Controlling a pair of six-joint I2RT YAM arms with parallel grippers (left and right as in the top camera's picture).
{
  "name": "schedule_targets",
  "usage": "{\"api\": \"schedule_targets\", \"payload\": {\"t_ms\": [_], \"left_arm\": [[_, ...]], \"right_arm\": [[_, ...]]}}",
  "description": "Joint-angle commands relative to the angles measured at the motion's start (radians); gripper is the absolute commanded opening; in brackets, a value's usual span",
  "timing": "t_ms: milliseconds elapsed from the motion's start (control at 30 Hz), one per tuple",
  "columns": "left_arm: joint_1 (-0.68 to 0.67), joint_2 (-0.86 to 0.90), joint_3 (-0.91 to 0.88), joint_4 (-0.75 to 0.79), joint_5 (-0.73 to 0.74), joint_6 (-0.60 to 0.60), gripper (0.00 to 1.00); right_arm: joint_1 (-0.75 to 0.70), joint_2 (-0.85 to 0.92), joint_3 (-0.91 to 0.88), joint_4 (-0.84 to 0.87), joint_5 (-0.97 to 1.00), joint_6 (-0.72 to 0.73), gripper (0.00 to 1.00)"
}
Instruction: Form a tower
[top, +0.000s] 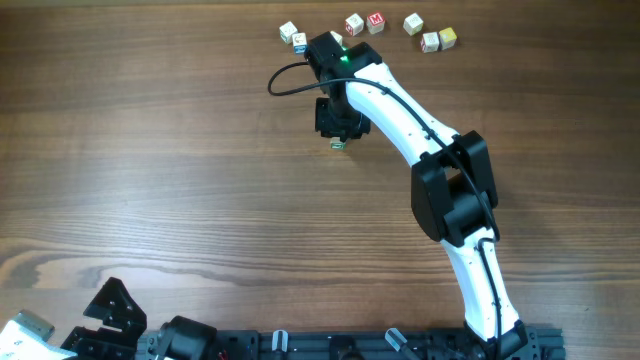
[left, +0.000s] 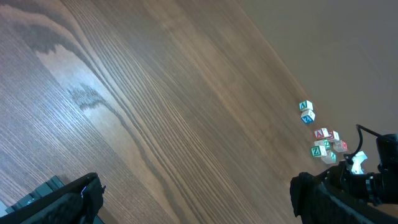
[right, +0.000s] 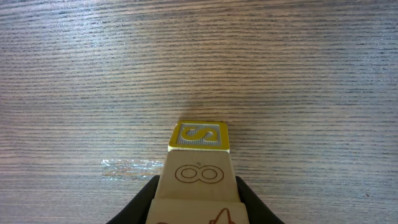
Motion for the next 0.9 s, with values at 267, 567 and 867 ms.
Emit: {"api": "schedule_targets", "payload": {"t_ms": [267,567,867], "left_arm": [[0.006,-0.005,-0.003,0.002,-0.013,-0.009,1.00],[0.006,-0.005,-0.003,0.002,-0.013,-0.009,1.00],[0.006,-0.005,-0.003,0.002,-0.013,-0.009,1.00]], "right_arm": [[-0.002,-0.006,0.019,-0.001,-0.020,-0.009,0.33],[-0.002,-0.006,0.019,0.002,-0.020,-0.009,0.51],[-0.002,-0.006,0.019,0.003,-0.019,-0.008,0.70]]}}
